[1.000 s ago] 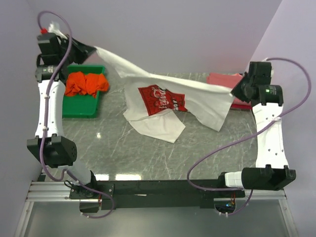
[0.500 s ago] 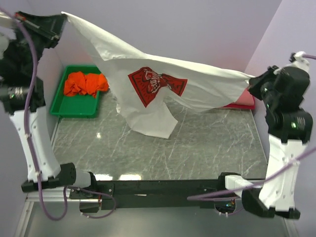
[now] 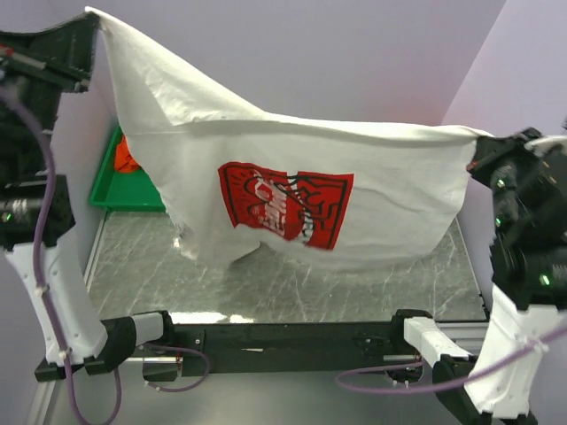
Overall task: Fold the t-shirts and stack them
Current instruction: Flatten the tshirt out
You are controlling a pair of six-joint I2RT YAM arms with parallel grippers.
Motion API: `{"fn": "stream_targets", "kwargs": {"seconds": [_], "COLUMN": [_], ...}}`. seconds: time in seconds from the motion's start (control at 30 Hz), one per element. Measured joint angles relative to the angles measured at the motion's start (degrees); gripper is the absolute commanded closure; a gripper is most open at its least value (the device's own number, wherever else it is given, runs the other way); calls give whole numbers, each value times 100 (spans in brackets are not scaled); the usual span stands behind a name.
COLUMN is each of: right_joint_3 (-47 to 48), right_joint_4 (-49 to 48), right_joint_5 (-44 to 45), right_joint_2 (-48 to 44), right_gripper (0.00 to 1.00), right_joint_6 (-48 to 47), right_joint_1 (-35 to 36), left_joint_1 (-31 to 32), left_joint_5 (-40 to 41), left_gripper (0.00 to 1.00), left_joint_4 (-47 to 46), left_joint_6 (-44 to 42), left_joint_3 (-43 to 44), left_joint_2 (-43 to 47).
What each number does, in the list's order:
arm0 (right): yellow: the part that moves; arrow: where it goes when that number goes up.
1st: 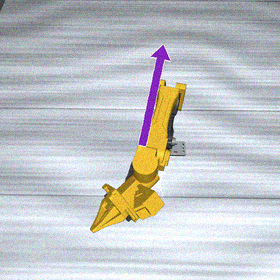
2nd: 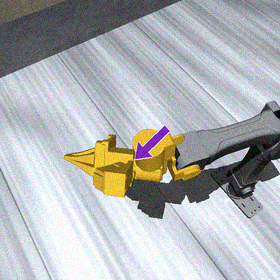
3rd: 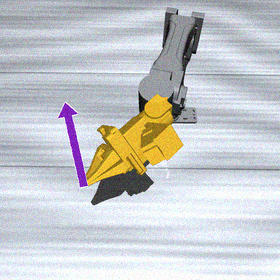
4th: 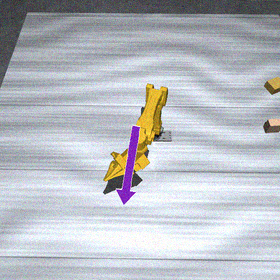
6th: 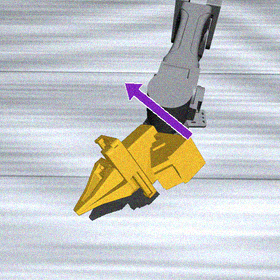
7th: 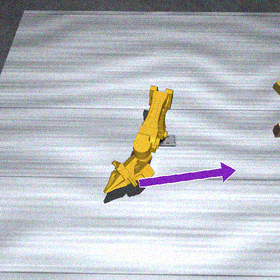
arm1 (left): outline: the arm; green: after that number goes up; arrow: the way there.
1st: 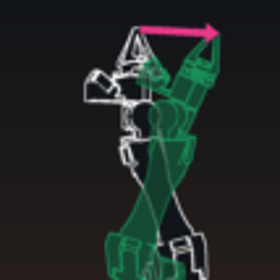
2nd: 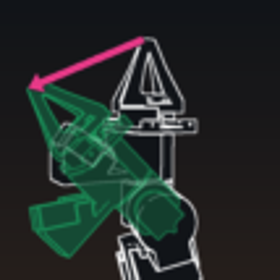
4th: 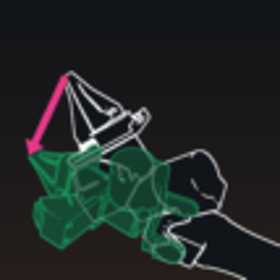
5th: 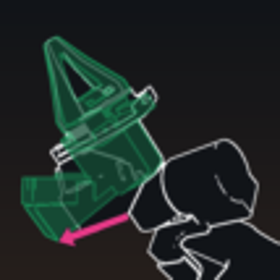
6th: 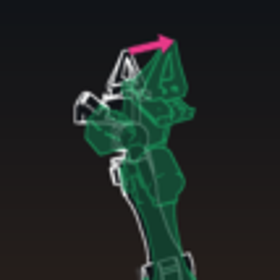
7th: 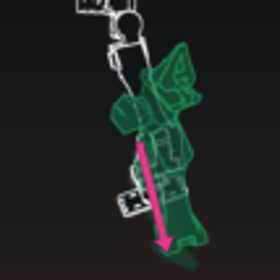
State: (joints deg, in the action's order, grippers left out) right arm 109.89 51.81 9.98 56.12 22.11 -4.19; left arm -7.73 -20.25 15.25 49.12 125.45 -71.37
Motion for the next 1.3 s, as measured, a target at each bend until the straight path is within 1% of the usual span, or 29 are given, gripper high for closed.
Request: {"fn": "stream_targets", "kwargs": {"seconds": [0.1,0.17,0.23,0.33,0.4,0.5,0.6,0.7,0.73,0.87,0.93,0.97,1.03,1.2,1.3], "right_joint_3": [-634,-883,-1001,-1099,-1102,-1043,-852,-627,-588,-584,-592,-610,-691,-925,-927], "right_joint_4": [-192,-275,-348,-522,-540,-549,-527,-562,-597,-605,-608,-616,-656,-782,-883], "right_joint_5": [11,9,9,7,-2,-28,-50,-55,-57,-166,-240,-284,-339,-378,-369], "right_joint_2": [280,627,1043,1788,2173,2503,2616,2610,2575,2310,2092,1912,1576,367,-227], "right_gripper": [100,100,100,100,100,100,100,100,100,100,100,100,100,100,100], "right_joint_6": [-11,-11,-11,-13,-15,-59,-101,-122,-122,-96,-59,-33,7,24,7], "right_joint_1": [0,0,-15,-44,-55,-59,-59,-59,-61,-70,-70,-70,-70,-70,-70], "left_joint_1": [90,227,431,669,793,885,922,920,920,922,922,922,922,922,922], "left_joint_5": [-46,-46,-44,-37,2,68,105,192,243,463,660,717,925,1346,1547], "left_gripper": [99,99,99,99,99,99,99,99,99,99,99,99,99,99,99], "left_joint_4": [-267,-260,-219,11,195,560,756,686,577,446,293,256,4,-494,-568], "left_joint_6": [28,7,-28,-76,-105,-144,-190,-254,-299,-474,-636,-671,-804,-1143,-1438], "left_joint_3": [-632,-739,-660,-264,-114,-72,-70,-116,-269,-769,-1043,-1126,-1469,-2247,-2378], "left_joint_2": [-227,-625,-1213,-2363,-2962,-3434,-3475,-3176,-2968,-1965,-1307,-1123,-474,905,1436]}}
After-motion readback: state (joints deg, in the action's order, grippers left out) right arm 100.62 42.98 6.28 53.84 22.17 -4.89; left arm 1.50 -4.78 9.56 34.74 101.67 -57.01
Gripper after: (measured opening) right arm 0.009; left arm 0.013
